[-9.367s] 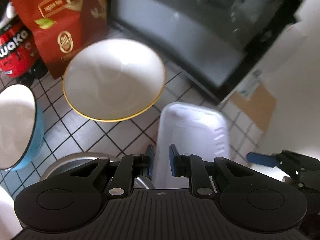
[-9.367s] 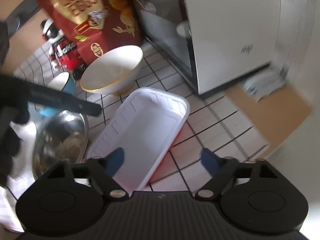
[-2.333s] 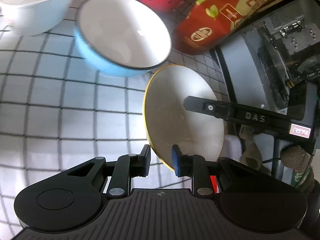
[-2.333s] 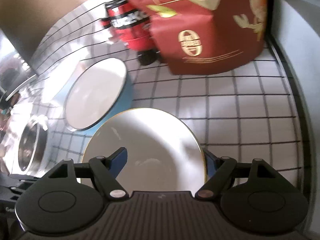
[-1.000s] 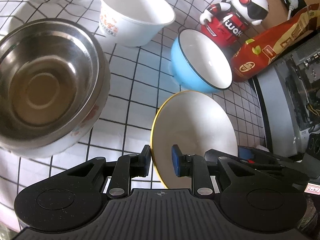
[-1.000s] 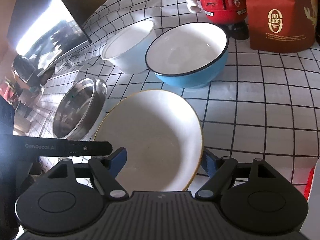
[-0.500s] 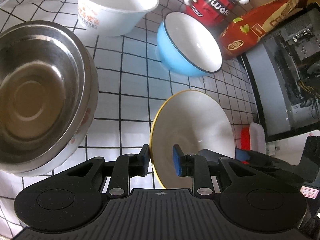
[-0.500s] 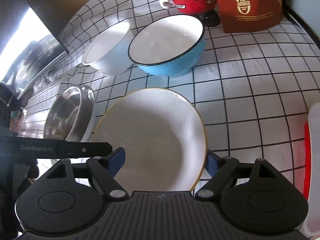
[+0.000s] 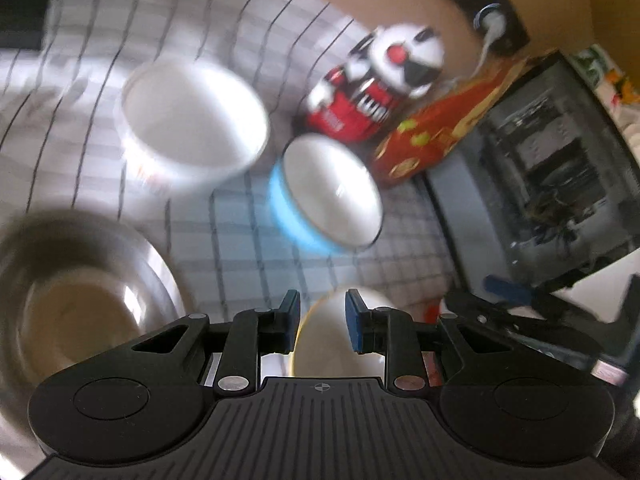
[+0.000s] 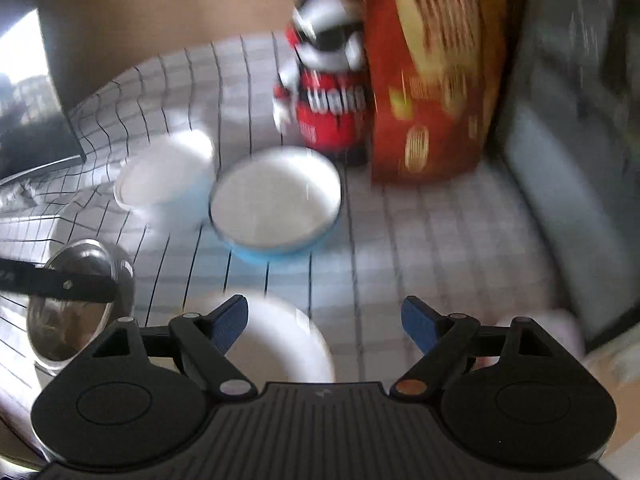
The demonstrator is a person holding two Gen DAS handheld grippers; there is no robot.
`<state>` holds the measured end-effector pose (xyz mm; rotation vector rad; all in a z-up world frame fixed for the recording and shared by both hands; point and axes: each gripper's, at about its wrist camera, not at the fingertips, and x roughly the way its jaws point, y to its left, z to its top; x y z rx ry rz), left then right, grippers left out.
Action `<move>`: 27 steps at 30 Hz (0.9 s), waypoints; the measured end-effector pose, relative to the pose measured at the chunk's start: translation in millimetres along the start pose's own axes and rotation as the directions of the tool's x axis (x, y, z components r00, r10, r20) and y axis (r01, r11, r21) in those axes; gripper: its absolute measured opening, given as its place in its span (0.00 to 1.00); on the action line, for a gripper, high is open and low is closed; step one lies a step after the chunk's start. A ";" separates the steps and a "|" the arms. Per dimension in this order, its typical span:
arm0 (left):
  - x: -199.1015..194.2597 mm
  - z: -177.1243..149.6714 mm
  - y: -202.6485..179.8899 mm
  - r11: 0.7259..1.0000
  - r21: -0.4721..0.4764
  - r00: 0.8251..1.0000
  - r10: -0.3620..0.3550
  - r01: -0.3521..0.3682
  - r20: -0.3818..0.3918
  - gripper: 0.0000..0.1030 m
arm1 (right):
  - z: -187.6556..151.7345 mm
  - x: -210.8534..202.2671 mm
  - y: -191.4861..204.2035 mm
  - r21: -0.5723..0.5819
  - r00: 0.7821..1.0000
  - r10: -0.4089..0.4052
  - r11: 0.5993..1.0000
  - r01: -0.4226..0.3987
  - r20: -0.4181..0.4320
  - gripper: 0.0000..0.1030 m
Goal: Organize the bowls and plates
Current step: 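Grasp the rim of the blue bowl with the right tool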
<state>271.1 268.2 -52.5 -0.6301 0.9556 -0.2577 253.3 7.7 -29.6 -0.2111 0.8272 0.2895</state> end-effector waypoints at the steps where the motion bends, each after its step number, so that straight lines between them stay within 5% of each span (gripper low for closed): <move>1: 2.1 10.6 -3.9 1.000 0.026 1.000 -0.004 0.003 0.026 0.27 | 10.4 -5.5 7.1 -0.071 0.999 -0.031 0.997 0.032 0.025 0.84; 4: 22.3 36.8 -12.1 0.998 0.039 0.997 0.039 -0.042 0.066 0.27 | 37.9 -6.6 18.6 -0.203 0.987 -0.134 0.968 0.150 0.092 0.86; 6: 42.2 49.3 -15.3 0.997 0.028 0.995 0.076 -0.078 0.057 0.27 | 49.6 10.1 10.9 -0.223 0.987 -0.129 0.963 0.148 0.096 0.87; 9: 70.9 57.2 -16.9 0.987 0.004 0.987 0.158 -0.158 0.038 0.27 | 58.5 65.6 -11.2 -0.164 0.995 -0.092 0.983 0.085 -0.038 0.88; 12: 94.7 60.1 -16.3 0.968 0.013 0.968 0.250 -0.250 0.037 0.27 | 63.1 117.0 -38.2 -0.012 0.989 0.031 0.999 -0.033 -0.143 0.86; 14: 106.4 62.1 -10.9 0.959 -0.013 0.959 0.283 -0.282 0.037 0.27 | 65.4 142.2 -48.2 0.043 0.982 0.088 0.996 -0.082 -0.165 0.76; 16: 115.1 62.5 -4.5 0.957 -0.050 0.958 0.286 -0.284 0.029 0.27 | 66.0 163.9 -51.5 0.085 0.970 0.155 0.986 -0.141 -0.189 0.65; 23: 135.6 68.9 4.7 0.954 -0.116 0.959 0.282 -0.277 0.033 0.29 | 54.6 214.8 -48.4 0.231 0.907 0.329 0.934 -0.272 -0.263 0.51; 27: 134.6 67.7 3.8 0.952 -0.103 0.957 0.292 -0.290 0.002 0.28 | 51.7 209.3 -46.5 0.261 0.883 0.400 0.905 -0.337 -0.247 0.50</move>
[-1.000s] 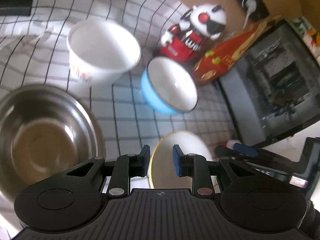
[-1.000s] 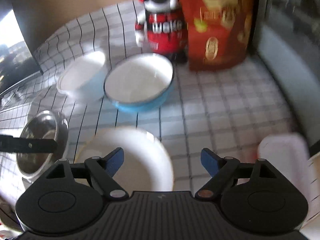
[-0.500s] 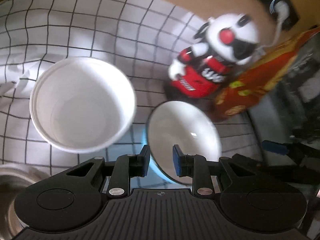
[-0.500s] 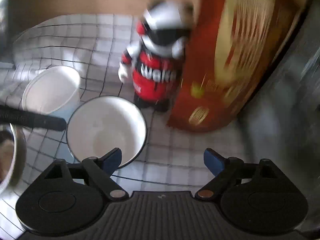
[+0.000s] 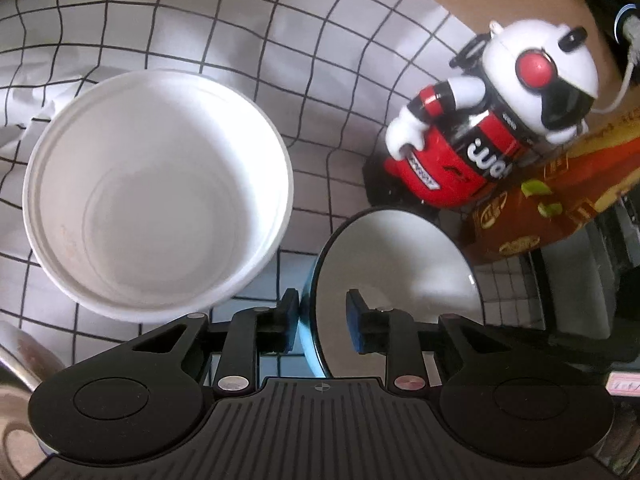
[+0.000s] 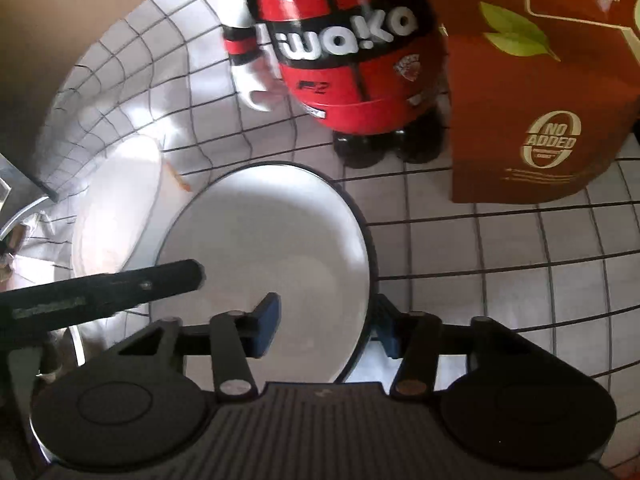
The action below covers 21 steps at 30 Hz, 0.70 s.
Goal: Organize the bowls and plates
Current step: 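Grasp the rim of the blue bowl with the right tool, then lift the blue bowl with the right tool and lower it into the cream bowl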
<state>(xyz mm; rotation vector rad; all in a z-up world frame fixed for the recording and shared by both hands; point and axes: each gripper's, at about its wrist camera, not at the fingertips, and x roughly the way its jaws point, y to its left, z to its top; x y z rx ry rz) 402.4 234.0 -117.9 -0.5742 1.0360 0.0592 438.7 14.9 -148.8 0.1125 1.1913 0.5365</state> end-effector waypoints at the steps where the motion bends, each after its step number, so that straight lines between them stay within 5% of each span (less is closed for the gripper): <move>1: -2.6 -0.8 0.3 1.000 0.008 1.000 0.000 0.000 -0.015 0.28 | -1.3 -2.2 -0.6 0.009 1.000 0.011 1.000 -0.011 0.000 0.50; 7: -10.7 -12.4 -0.2 0.999 0.024 0.995 -0.026 0.028 -0.098 0.28 | -13.5 -18.9 -3.0 0.037 1.000 0.001 0.999 -0.002 0.025 0.51; 21: -5.1 -8.8 7.5 0.997 -0.036 0.992 -0.072 0.069 -0.106 0.22 | -22.3 -3.5 -30.8 0.150 0.996 0.080 0.985 -0.084 0.036 0.66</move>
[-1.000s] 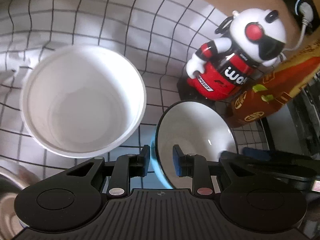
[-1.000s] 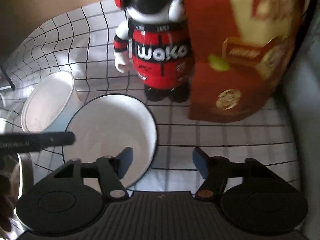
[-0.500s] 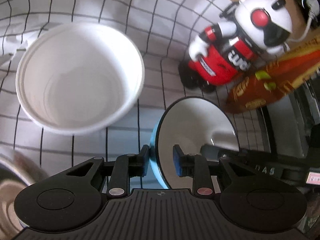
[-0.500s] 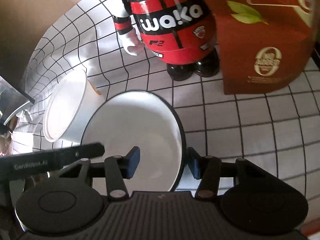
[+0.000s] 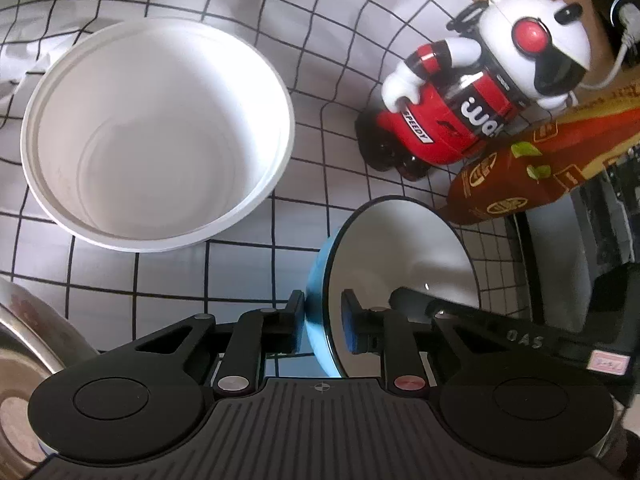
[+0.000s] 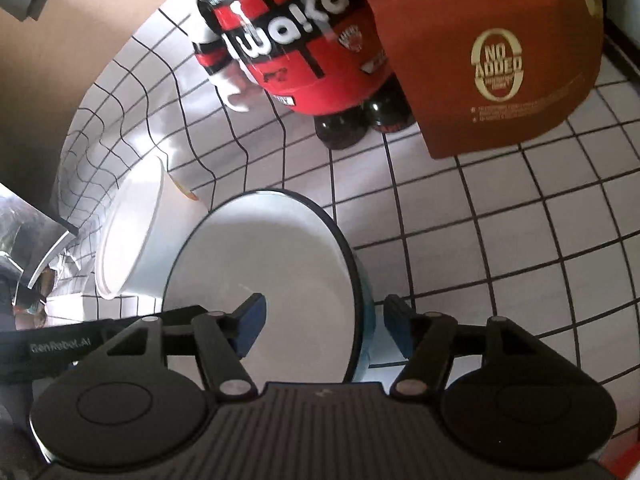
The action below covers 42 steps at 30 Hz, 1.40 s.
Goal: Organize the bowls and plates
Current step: 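Lift the blue bowl with the right tool and lower it into the cream bowl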
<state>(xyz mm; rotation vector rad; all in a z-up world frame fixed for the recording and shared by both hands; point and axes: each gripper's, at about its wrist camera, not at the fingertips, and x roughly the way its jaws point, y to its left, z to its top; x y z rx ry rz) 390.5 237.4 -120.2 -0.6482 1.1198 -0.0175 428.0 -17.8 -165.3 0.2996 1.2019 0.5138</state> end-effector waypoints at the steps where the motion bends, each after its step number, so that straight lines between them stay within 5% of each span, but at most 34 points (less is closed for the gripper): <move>1: -1.9 0.4 0.7 1.000 -0.004 1.000 -0.004 0.004 0.004 0.22 | 0.5 2.3 -1.1 0.001 1.000 -0.006 1.000 0.006 -0.014 0.68; 11: -12.4 1.5 8.1 0.999 -0.031 1.000 -0.014 0.014 0.018 0.22 | 4.8 9.9 -2.0 -0.013 0.994 0.080 0.997 -0.081 -0.075 1.00; 15: -11.3 -1.2 9.3 0.999 -0.037 1.000 -0.012 0.012 0.013 0.22 | 2.9 11.4 -1.6 0.038 0.997 0.070 0.997 -0.068 -0.044 1.00; 20: -2.7 -1.2 3.4 1.000 -0.023 1.000 0.005 -0.005 0.001 0.22 | 8.3 15.6 5.0 -0.075 0.992 0.061 0.995 -0.069 -0.110 0.99; 24: 8.9 0.6 -1.2 1.000 -0.012 1.000 0.014 -0.015 -0.018 0.22 | 8.2 11.1 6.4 -0.104 0.994 0.022 0.994 -0.034 -0.110 0.75; 26: 14.7 2.3 -3.2 1.000 -0.012 0.999 0.014 -0.014 -0.031 0.22 | 8.7 10.2 4.9 -0.099 0.993 0.021 0.995 -0.033 -0.119 0.49; 42: 41.3 14.5 -5.3 0.996 -0.083 0.996 0.011 -0.019 -0.094 0.22 | 9.7 6.4 -0.2 -0.059 0.998 -0.031 0.998 0.028 -0.045 0.44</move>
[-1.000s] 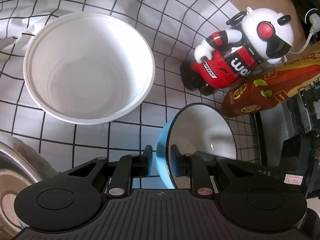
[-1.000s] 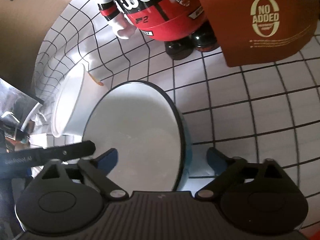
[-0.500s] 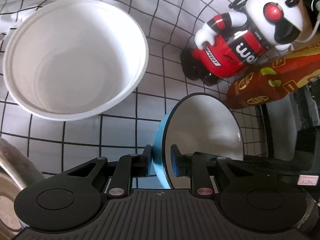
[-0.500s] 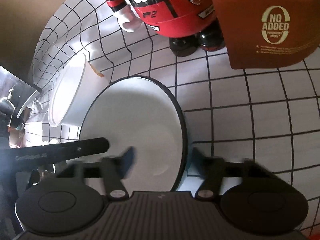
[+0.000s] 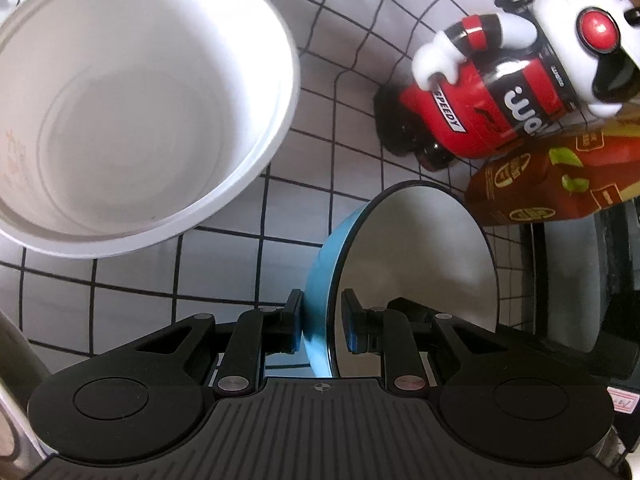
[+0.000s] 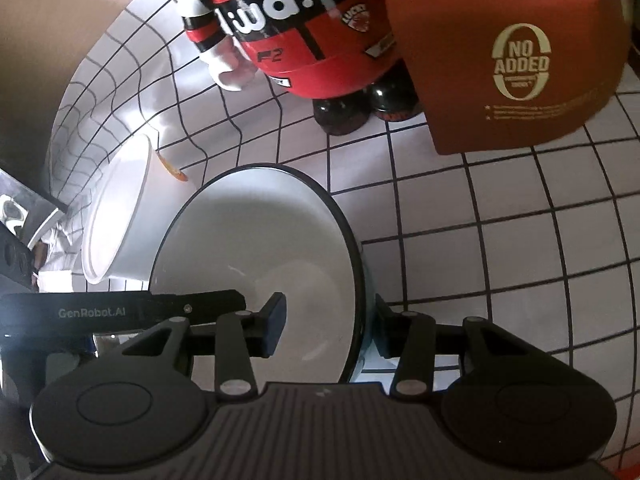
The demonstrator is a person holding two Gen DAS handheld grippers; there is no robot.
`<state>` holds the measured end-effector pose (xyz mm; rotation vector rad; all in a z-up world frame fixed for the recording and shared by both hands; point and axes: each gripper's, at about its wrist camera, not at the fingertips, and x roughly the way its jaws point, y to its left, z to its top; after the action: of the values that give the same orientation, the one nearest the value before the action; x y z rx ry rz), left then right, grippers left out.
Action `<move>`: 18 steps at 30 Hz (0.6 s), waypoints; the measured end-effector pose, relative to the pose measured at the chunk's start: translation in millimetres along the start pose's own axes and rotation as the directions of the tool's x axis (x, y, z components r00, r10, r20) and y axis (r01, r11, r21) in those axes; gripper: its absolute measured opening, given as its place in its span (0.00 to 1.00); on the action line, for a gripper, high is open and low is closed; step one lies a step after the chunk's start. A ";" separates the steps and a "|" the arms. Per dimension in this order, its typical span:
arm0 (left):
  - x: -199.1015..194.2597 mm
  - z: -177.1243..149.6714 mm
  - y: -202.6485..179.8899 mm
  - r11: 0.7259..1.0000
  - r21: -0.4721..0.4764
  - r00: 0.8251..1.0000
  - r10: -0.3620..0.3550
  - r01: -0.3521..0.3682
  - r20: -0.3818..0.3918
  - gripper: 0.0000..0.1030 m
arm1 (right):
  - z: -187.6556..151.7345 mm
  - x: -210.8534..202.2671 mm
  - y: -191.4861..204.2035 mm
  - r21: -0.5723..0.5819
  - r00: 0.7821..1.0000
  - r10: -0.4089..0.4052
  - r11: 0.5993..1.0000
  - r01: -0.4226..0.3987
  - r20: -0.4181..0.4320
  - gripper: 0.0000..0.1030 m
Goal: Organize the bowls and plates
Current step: 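Lift the blue bowl with the right tool and lower it into the cream bowl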
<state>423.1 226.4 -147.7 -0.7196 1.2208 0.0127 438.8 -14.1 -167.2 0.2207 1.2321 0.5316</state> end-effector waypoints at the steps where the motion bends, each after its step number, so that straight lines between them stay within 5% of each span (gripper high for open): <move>1: -1.5 -1.0 -3.4 1.000 0.021 1.000 0.006 -0.006 0.002 0.22 | -0.8 -1.2 1.3 0.001 1.000 -0.006 1.000 0.006 0.006 0.44; 10: -79.7 -25.2 -42.1 0.977 0.208 0.987 -0.079 0.049 0.138 0.24 | -25.9 -83.7 38.9 -0.062 0.983 0.006 0.998 0.006 0.186 0.44; 18: -118.2 -78.4 -32.0 0.951 0.271 0.987 -0.159 0.150 0.014 0.24 | -90.2 -125.8 61.3 -0.089 0.975 -0.016 0.995 0.036 0.223 0.44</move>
<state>324.9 204.3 -42.9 -0.5719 1.1028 -0.2651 309.2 -35.2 -65.0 0.1803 0.9891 0.5249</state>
